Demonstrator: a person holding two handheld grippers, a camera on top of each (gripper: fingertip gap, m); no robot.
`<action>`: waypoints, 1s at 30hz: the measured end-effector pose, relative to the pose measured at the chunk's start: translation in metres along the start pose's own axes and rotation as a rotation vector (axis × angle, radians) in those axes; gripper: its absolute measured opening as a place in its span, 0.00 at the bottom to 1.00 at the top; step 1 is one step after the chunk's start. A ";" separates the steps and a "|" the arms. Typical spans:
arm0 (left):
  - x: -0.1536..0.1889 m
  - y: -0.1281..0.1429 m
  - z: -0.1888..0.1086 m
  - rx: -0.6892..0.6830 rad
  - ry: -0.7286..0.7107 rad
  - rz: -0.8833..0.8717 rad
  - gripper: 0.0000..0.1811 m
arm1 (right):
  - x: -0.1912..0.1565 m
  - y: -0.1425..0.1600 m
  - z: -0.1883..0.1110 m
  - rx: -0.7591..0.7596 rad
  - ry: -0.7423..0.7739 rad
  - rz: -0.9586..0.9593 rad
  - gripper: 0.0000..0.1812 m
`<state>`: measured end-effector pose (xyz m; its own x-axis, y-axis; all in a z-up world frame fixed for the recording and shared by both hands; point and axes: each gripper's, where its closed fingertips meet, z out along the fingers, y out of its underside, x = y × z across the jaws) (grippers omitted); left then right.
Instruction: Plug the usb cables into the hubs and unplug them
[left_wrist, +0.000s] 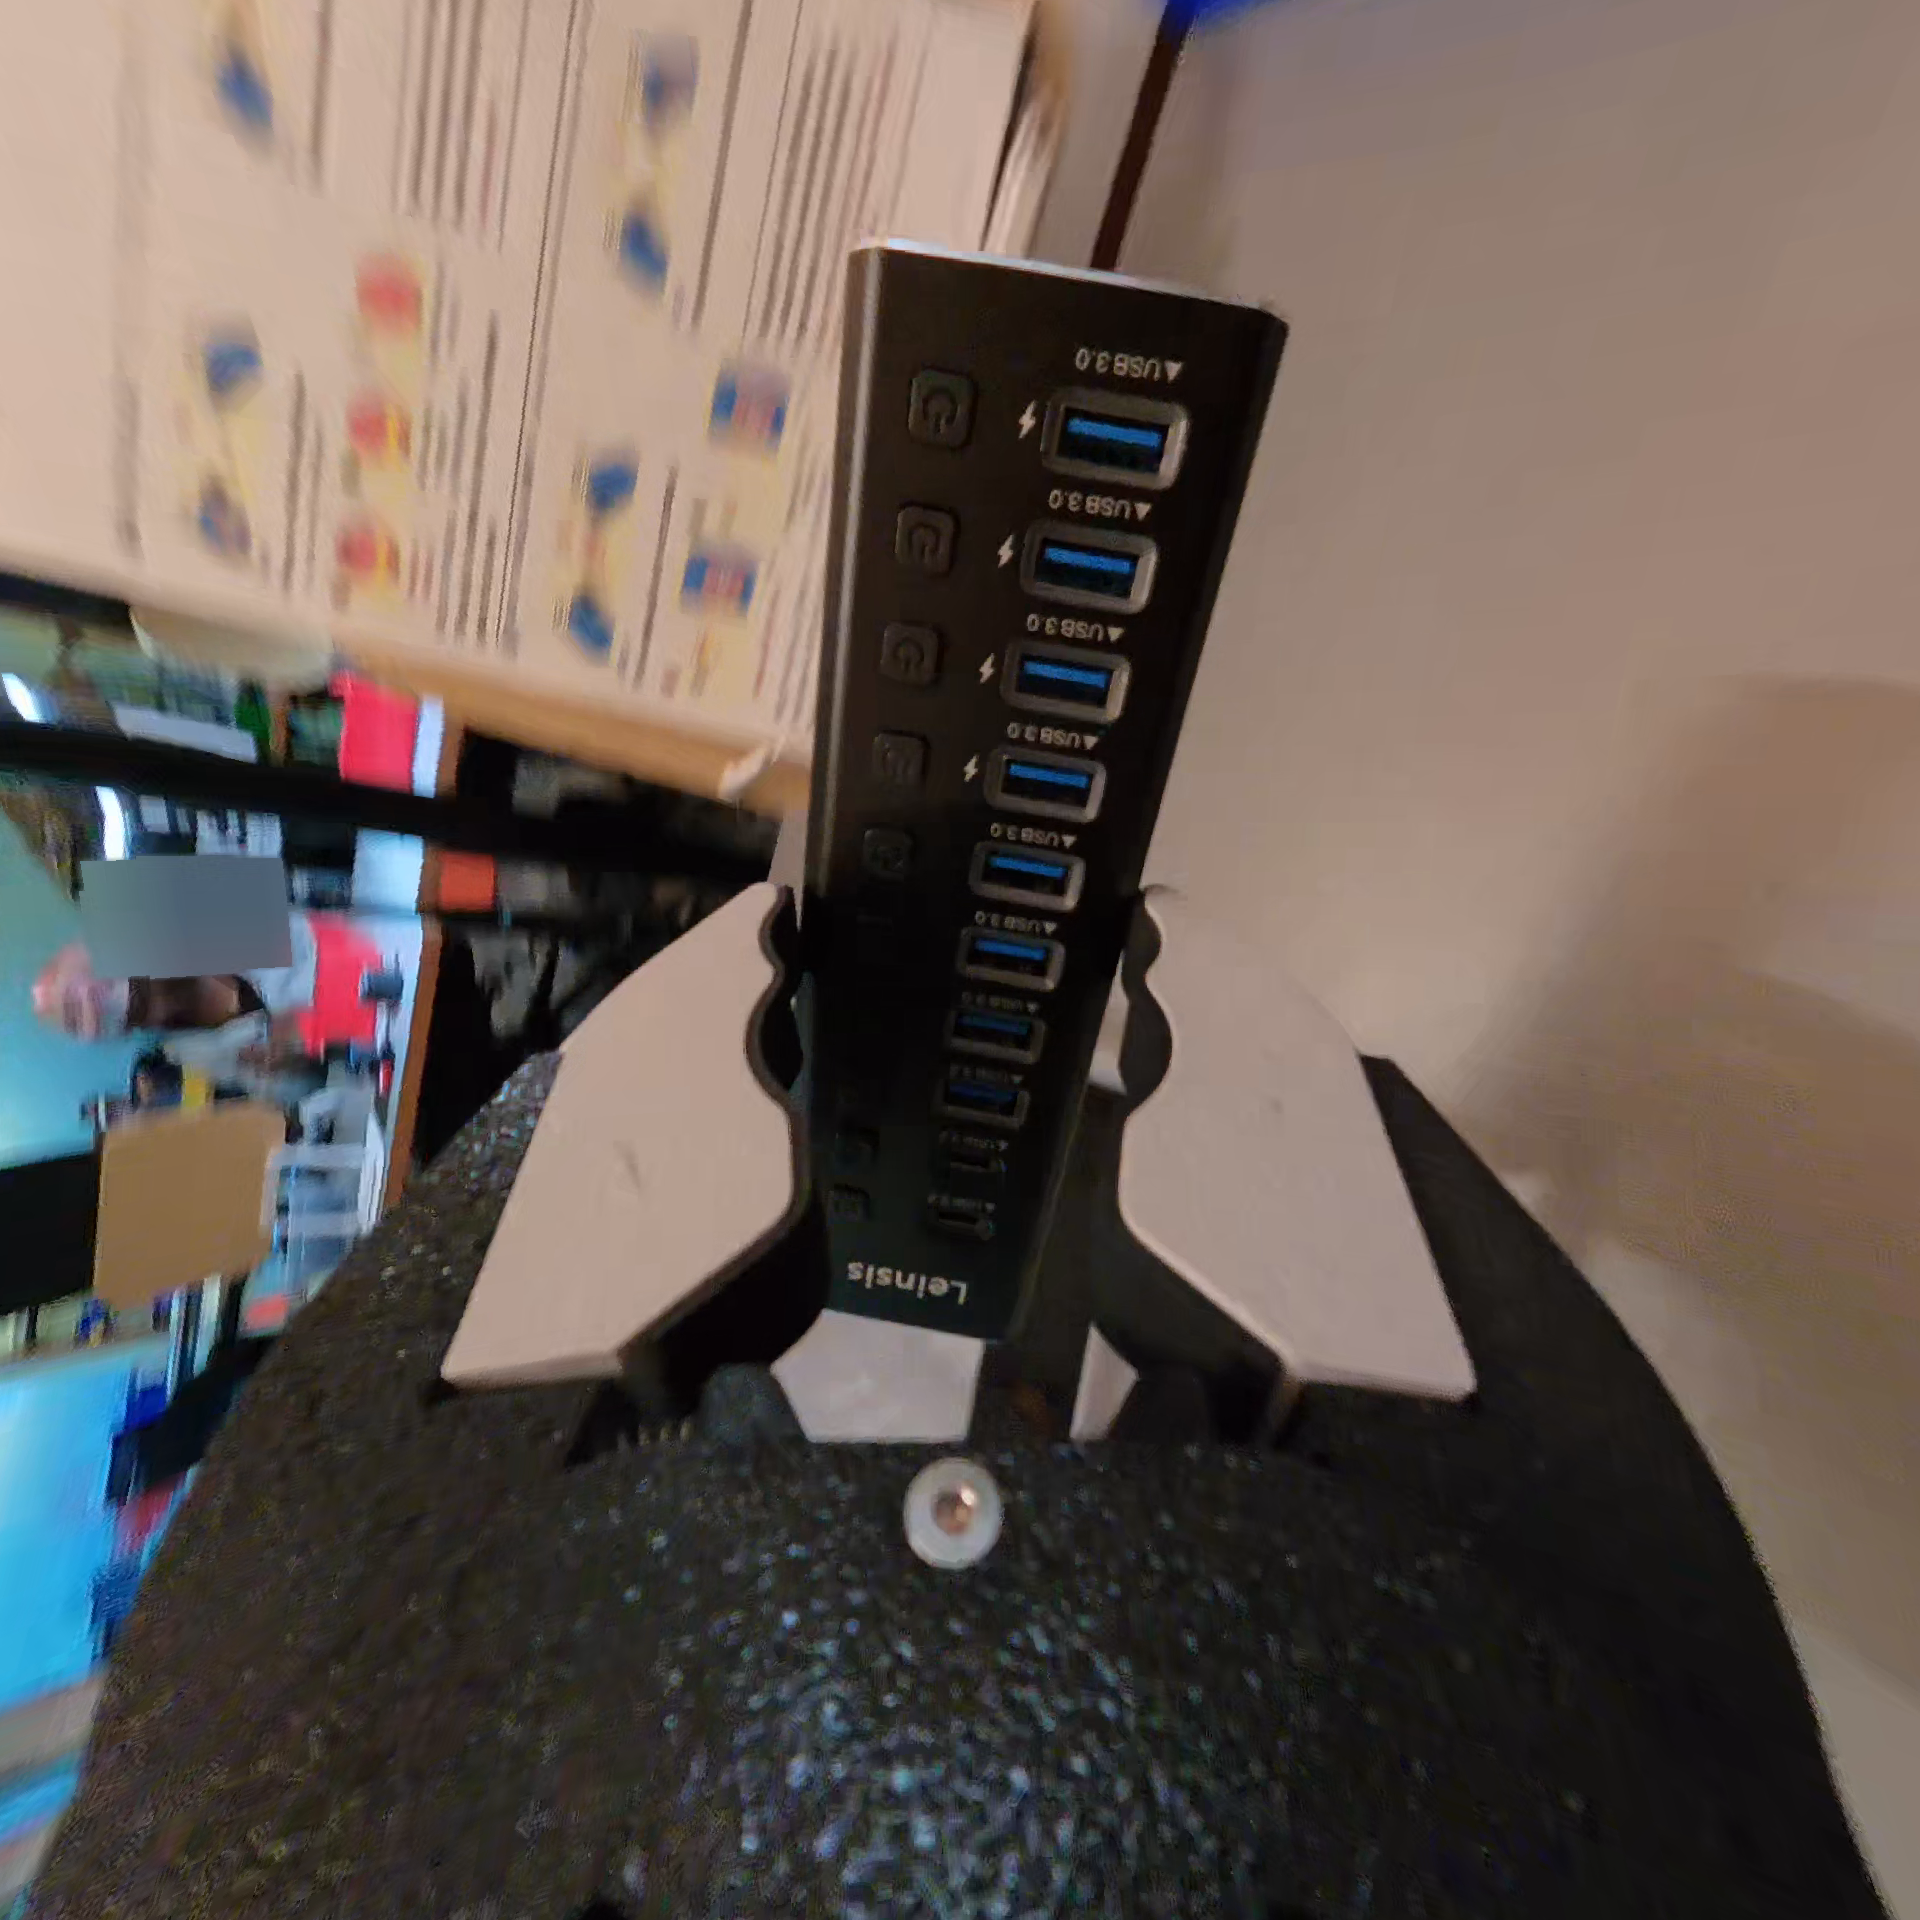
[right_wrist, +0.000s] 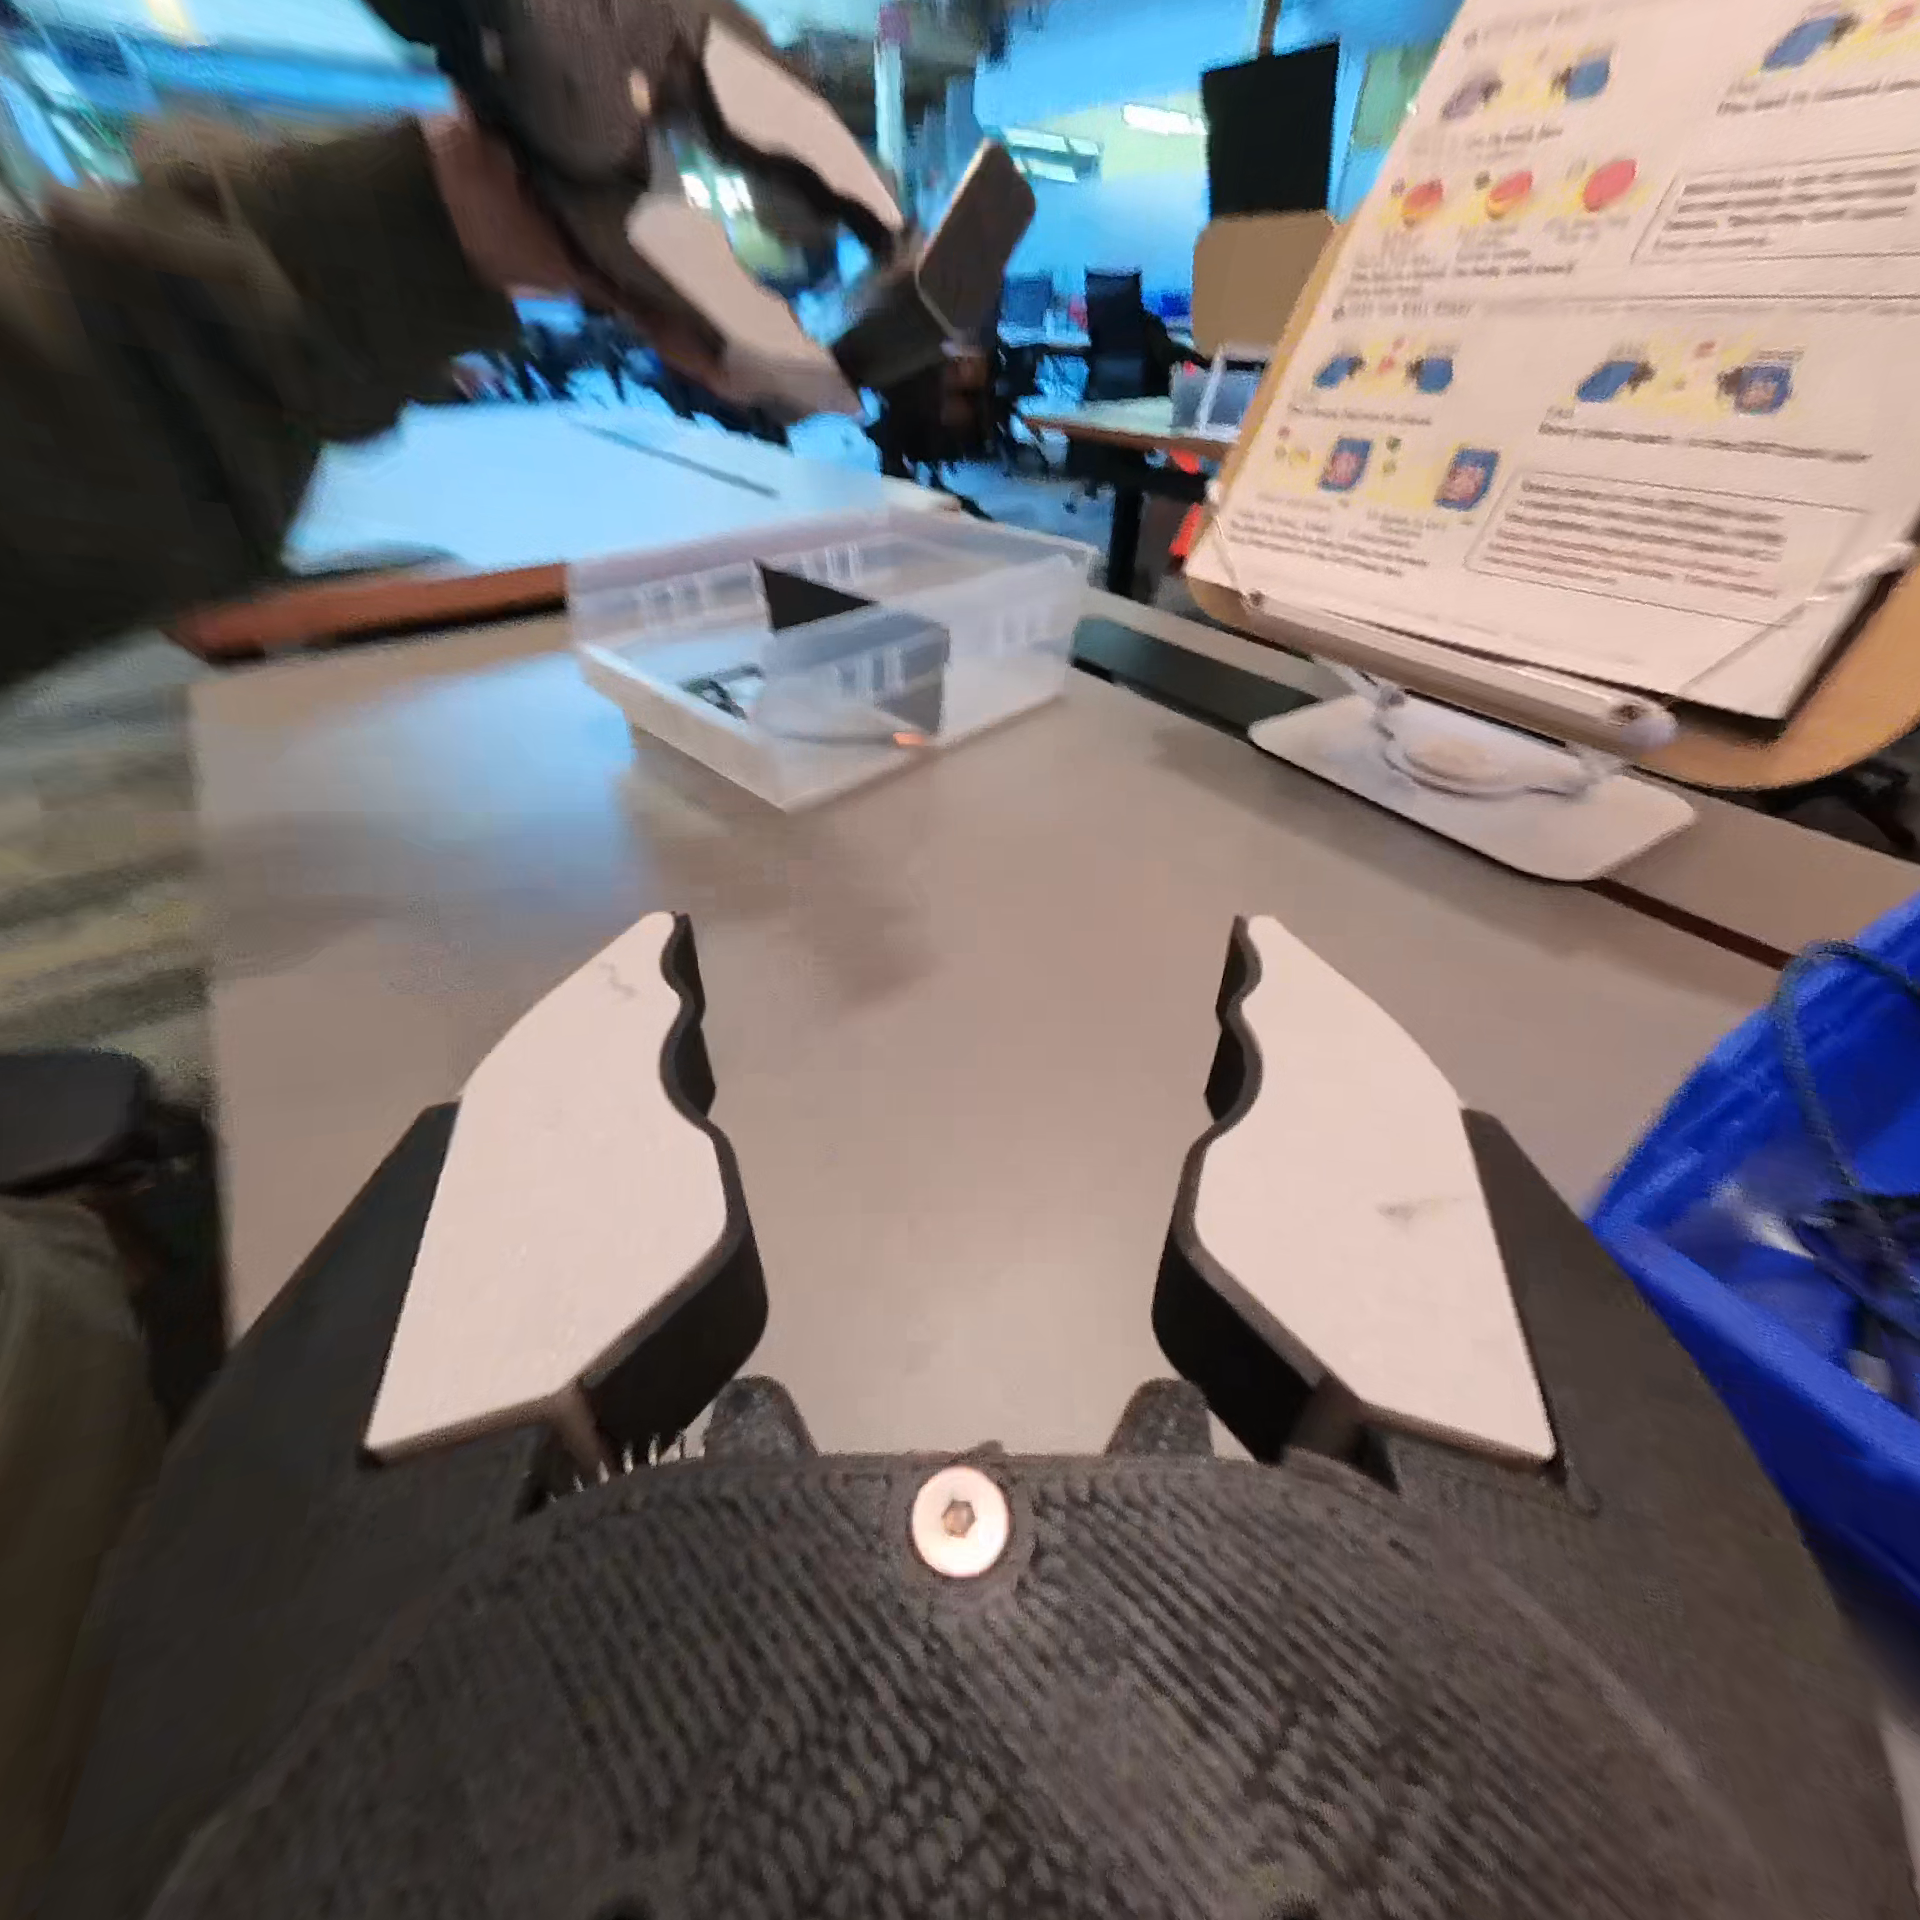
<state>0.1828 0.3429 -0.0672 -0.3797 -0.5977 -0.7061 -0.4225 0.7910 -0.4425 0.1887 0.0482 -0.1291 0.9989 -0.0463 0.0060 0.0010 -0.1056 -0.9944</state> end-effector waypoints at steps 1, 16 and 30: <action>0.022 -0.024 -0.006 0.065 -0.005 0.030 0.33 | -0.010 -0.006 0.001 0.032 -0.051 0.064 0.52; 0.193 -0.158 -0.006 0.315 -0.207 0.307 0.32 | -0.017 0.006 0.011 0.047 -0.054 0.292 0.37; 0.202 -0.164 -0.016 0.458 -0.198 0.058 0.39 | -0.024 -0.025 -0.008 0.195 -0.166 0.209 0.16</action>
<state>0.1618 0.0903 -0.1287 -0.2091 -0.5502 -0.8084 0.0162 0.8246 -0.5654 0.1643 0.0444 -0.1036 0.9723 0.1175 -0.2020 -0.2122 0.0824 -0.9737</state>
